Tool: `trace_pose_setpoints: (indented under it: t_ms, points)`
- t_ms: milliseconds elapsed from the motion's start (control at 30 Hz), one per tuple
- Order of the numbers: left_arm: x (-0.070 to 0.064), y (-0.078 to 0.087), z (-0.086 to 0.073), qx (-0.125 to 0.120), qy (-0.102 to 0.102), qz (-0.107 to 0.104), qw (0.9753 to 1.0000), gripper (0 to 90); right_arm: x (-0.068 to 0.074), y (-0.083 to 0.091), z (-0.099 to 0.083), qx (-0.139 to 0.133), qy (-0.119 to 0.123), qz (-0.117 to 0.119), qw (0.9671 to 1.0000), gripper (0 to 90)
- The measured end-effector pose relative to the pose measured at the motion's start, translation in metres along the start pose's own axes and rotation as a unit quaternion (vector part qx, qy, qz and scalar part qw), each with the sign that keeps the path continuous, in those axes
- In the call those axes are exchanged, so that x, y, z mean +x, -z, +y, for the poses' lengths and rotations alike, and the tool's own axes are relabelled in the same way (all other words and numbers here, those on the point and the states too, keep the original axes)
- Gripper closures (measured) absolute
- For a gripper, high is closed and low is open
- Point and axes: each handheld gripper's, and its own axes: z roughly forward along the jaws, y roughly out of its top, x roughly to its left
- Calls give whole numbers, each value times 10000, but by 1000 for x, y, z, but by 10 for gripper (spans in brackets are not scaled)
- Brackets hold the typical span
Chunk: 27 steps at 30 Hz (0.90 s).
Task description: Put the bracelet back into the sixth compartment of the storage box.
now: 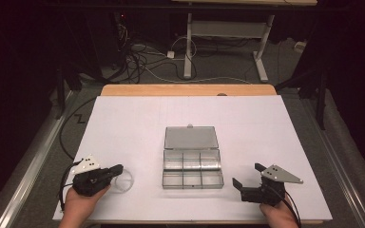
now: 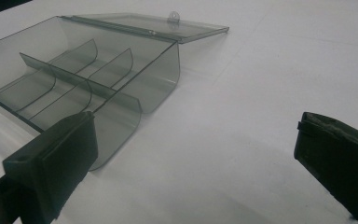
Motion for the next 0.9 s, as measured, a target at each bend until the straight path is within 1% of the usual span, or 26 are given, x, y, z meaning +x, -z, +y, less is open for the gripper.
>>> trace_pose_setpoints:
  t_ms: [100,333,633,900]
  points:
    - [-4,1,3,-22,-70,2,10000,842,0,-1,1,-27,7,15,10000,7]
    - [-10,4,8,-147,-129,-12,9998,842,1,-2,1,-44,49,20,10000,7]
    - [-12,7,11,-214,-178,30,9996,842,1,-2,1,-66,73,-37,9999,7]
    - [-14,7,12,-217,-225,68,9995,842,2,-1,1,-85,89,-90,9999,7]
